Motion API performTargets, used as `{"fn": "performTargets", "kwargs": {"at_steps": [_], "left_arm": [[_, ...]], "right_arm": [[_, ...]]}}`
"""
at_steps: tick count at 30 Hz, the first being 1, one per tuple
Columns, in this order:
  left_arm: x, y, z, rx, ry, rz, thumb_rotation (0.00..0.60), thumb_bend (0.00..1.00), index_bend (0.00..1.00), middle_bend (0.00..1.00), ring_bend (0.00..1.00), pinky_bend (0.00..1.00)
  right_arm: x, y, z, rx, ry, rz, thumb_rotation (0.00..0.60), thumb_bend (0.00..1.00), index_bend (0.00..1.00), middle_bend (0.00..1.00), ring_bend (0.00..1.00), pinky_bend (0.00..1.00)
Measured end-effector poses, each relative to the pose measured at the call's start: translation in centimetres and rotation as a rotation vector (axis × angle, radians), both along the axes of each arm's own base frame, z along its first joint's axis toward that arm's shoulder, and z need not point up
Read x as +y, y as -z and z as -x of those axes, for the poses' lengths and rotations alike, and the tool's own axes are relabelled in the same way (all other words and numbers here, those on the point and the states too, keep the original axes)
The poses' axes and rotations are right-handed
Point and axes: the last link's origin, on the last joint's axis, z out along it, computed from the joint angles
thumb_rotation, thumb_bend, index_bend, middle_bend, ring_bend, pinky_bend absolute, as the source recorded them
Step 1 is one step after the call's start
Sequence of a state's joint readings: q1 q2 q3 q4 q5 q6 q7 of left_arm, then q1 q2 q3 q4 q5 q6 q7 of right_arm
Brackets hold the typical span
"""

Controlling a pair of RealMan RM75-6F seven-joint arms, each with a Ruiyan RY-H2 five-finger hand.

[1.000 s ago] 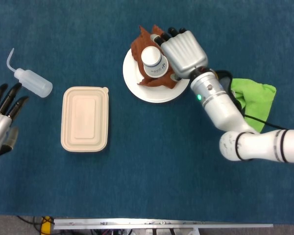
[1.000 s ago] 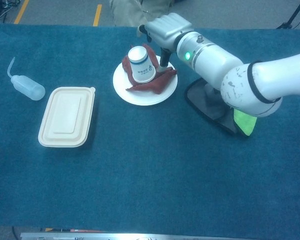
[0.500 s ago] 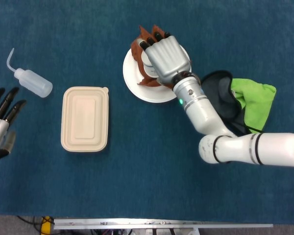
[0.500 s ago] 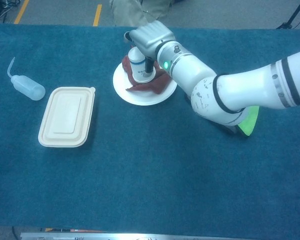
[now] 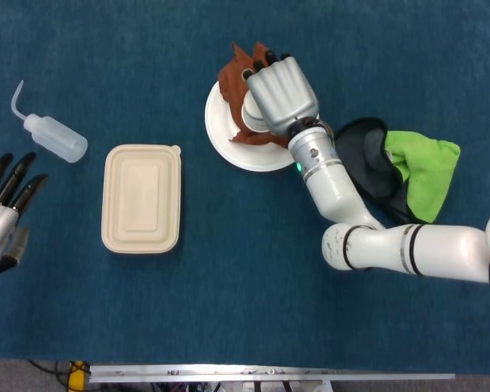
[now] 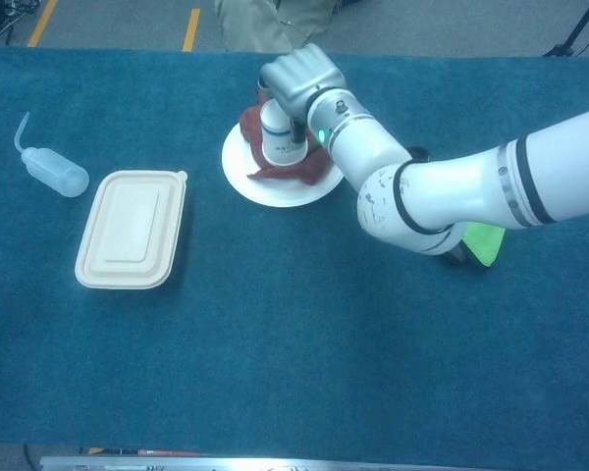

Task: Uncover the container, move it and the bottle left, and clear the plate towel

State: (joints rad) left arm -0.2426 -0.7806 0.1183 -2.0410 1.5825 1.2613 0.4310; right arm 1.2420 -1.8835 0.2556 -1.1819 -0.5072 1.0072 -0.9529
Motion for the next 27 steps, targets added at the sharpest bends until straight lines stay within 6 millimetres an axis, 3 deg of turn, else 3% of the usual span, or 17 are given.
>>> {"fn": "performTargets", "kwargs": {"at_steps": [7, 13, 19, 27], "left_arm": [[-0.1, 0.0, -0.1, 0.002, 0.0, 0.0, 0.54, 0.56, 0.11, 0.0, 0.0, 0.02], [0.1, -0.1, -0.2, 0.005, 0.001, 0.0, 0.555, 0.56, 0.11, 0.0, 0.0, 0.03], [0.7, 0.2, -0.2, 0.006, 0.009, 0.008, 0.579, 0.56, 0.11, 0.0, 0.0, 0.02], [3.0, 0.9, -0.5, 0.001, 0.033, 0.036, 0.599, 0.56, 0.11, 0.0, 0.0, 0.02]], "right_arm": [[-0.2, -0.2, 0.6, -0.023, 0.001, 0.006, 0.6, 0.12, 0.47, 0.41, 0.29, 0.46], [-0.3, -1.6, 0.6, -0.086, 0.0, 0.003, 0.6, 0.12, 0.47, 0.41, 0.29, 0.46], [-0.3, -4.3, 1.2, -0.128, -0.011, 0.01, 0.6, 0.12, 0.47, 0.41, 0.29, 0.46], [-0.2, -9.1, 3.7, -0.163, 0.008, 0.048, 0.6, 0.12, 0.47, 0.41, 0.29, 0.46]]}}
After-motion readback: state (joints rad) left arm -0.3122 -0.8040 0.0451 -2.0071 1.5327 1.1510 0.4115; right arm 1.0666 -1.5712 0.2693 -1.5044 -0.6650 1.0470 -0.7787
